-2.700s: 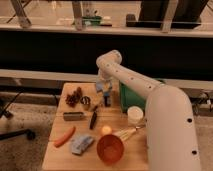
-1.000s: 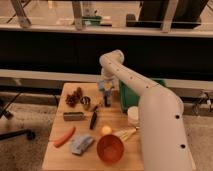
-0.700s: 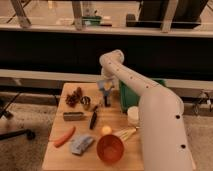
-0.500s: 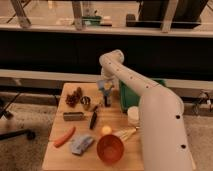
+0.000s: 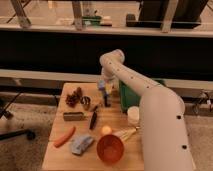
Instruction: Place sponge in plastic cup
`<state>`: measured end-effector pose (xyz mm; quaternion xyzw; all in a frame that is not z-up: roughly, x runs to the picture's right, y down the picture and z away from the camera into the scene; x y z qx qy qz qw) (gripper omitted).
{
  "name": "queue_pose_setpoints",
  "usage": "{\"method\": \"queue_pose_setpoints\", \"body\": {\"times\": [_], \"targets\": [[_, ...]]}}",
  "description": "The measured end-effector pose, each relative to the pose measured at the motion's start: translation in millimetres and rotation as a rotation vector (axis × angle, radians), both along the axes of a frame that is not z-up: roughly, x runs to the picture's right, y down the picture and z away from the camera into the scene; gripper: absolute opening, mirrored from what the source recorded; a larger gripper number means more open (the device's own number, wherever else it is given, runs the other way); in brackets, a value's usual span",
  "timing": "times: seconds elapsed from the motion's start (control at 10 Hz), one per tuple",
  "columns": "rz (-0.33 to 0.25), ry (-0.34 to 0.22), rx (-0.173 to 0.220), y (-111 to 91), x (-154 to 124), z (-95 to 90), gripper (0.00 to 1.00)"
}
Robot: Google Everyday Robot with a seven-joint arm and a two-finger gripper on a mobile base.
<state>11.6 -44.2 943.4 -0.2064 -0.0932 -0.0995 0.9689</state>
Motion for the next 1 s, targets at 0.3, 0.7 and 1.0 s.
{"method": "queue_pose_setpoints", "body": {"times": [0.3, 0.7, 1.0], "targets": [[0.013, -0.010, -0.007, 1.6, 5.2, -7.5, 0.80], [0.068, -0.138, -0.119, 19.0, 14.6, -54.8, 0.80], [0.089, -0.185, -0.173, 23.8, 23.1, -95.4, 0.80]]}}
